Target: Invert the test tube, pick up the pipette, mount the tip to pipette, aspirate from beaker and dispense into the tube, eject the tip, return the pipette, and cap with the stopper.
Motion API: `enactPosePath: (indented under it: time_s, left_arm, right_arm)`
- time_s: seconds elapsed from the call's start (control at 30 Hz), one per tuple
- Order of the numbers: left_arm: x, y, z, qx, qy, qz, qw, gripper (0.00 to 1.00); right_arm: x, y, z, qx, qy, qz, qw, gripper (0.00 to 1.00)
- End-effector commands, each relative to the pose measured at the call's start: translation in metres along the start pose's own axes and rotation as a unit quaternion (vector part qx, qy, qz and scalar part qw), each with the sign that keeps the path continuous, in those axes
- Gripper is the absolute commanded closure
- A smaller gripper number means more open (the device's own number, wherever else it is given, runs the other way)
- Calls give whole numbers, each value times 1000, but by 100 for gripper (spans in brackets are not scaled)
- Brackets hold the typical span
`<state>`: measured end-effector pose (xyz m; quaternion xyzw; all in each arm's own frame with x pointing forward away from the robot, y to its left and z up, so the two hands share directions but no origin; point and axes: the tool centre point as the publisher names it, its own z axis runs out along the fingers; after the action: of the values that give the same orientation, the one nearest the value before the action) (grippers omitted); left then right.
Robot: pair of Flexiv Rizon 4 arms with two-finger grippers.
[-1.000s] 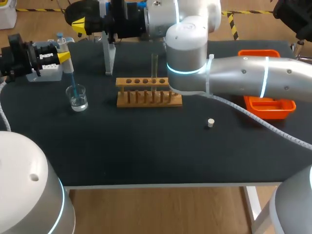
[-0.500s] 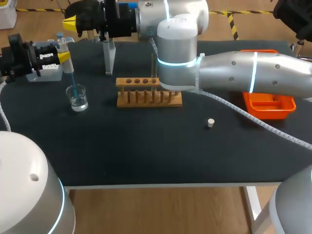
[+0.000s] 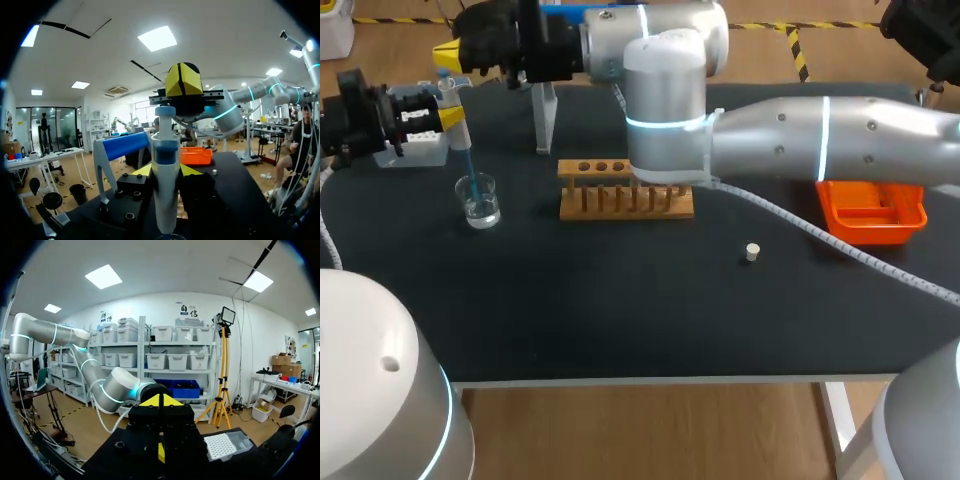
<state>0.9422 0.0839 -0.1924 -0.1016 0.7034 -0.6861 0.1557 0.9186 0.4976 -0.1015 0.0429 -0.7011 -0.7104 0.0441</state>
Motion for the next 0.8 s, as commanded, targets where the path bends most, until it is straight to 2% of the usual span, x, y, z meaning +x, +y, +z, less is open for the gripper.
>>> enactPosePath:
  time_s: [0.03,0.8]
  left_arm:
    - [1,-1,0,0,-1,0,1000,100]
    - [1,-1,0,0,-1,0,1000,100]
  right_arm:
    - [-2,-3,5,1,-3,2,1000,100]
    - [-4,-17,15,5,-8,13,1000,100]
